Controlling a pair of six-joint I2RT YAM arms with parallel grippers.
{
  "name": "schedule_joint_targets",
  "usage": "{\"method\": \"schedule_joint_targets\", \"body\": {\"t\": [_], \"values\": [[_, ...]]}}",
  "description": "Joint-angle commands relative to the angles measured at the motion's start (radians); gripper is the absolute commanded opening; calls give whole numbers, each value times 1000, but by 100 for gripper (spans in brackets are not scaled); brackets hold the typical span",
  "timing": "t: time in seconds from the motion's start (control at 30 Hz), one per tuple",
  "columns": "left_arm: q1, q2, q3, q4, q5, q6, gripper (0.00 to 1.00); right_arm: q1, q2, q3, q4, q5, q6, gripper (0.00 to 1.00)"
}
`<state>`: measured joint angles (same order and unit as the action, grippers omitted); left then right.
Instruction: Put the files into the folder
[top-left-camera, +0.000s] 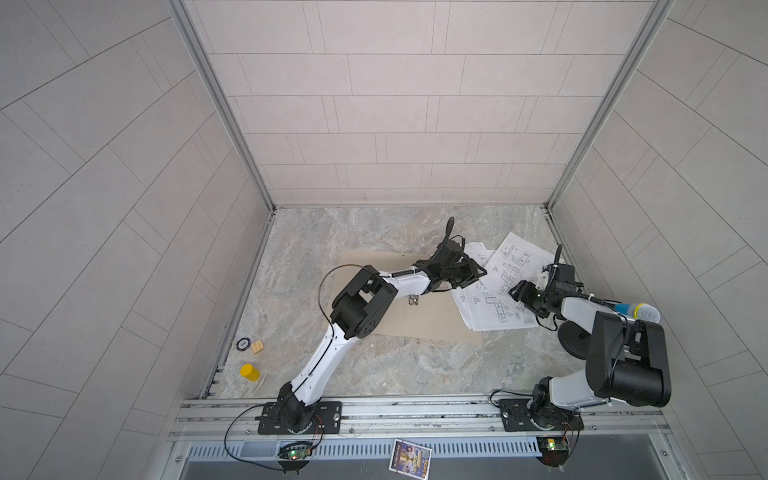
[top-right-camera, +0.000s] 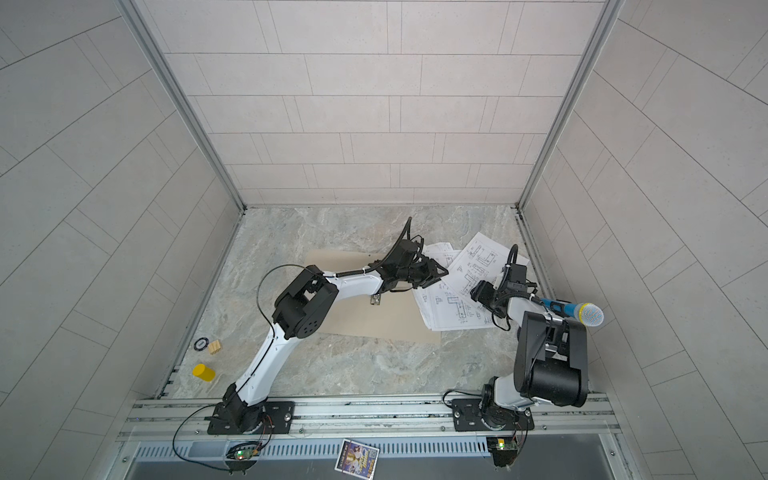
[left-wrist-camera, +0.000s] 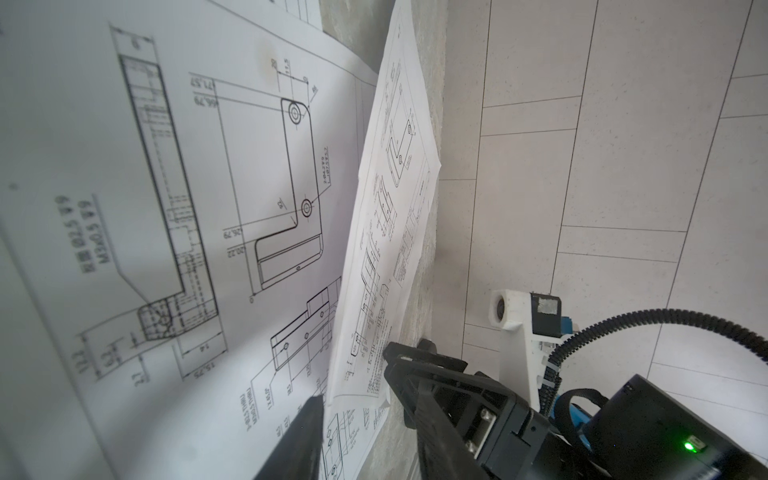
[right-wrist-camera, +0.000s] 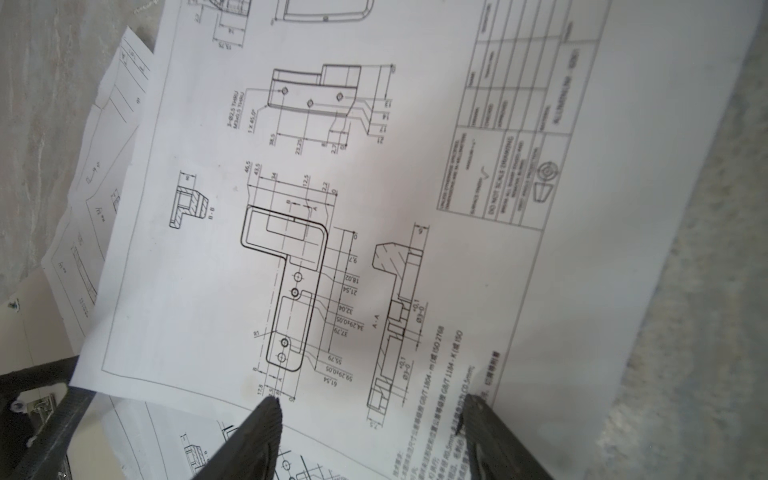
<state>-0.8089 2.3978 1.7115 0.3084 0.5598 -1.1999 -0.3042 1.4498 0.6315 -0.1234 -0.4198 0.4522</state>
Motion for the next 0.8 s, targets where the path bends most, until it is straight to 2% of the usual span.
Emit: {"method": "schedule_joint_targets", "body": {"t": [0.0, 0.1, 0.33, 0.53, 0.6, 0.77], "values": [[4, 25, 46, 13, 13, 5, 41, -2, 30, -7, -44, -11, -3, 69], [1, 45, 76, -12, 15, 15, 41, -1, 30, -6, -41, -16, -2, 69], [-4, 82, 108, -35, 21, 31, 16, -1, 27, -6, -41, -23, -1, 69], [-3, 76, 109, -67, 10, 61, 3, -1, 20, -6, -47, -29, -1, 69], [-1, 58, 100, -74, -3, 76, 0, -2, 13, -4, -53, -30, -1, 69], [6, -4, 79, -88, -19, 114, 0, -1, -27, 5, -73, -53, -6, 71]]}}
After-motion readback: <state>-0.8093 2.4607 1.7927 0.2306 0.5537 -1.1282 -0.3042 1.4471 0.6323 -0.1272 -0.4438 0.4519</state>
